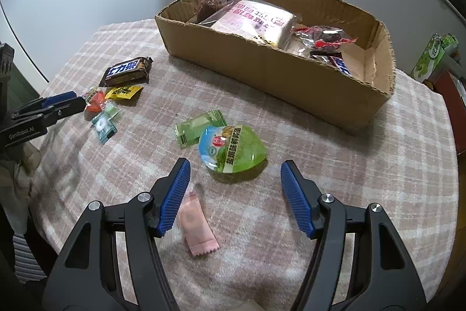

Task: Organize snacks
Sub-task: 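Withdraw both grippers from the box toward the remaining snacks, then grasp the blue round packet with the left gripper while the right grasps the green jelly cup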

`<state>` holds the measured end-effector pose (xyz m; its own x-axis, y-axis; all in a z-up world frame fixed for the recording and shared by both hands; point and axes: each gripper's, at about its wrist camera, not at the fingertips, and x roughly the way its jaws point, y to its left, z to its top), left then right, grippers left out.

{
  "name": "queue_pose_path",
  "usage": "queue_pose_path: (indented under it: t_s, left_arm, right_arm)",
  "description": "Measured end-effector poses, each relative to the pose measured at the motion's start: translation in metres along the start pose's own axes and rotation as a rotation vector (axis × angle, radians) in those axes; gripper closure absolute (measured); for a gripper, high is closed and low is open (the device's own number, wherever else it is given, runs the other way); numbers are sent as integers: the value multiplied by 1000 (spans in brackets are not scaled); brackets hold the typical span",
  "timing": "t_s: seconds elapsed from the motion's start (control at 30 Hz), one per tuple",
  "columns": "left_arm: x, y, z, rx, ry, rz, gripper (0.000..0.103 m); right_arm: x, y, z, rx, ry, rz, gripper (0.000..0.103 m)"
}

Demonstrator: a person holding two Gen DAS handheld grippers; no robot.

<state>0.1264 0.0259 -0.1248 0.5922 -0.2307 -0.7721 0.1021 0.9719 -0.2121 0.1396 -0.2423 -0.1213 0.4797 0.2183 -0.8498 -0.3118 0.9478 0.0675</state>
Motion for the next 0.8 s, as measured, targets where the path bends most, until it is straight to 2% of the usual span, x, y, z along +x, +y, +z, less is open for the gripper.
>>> queue_pose_path:
  t_s: [0.43,0.6,0.67,0.8]
  left_arm:
    - [19,-2,5,15,21,6,48]
    - [22,-9,5,52,18,15,65]
    - [23,-11,4,67,16,22,66]
    - [24,-14,5,78,11,24,69]
  right_arm:
    - [28,6,15,-10,28,-19,36]
    - [32,9,16,-23,26,-37,39]
    - [32,11,17,-35,24,-53,49]
    - [36,13,21,-46,25,-59,52]
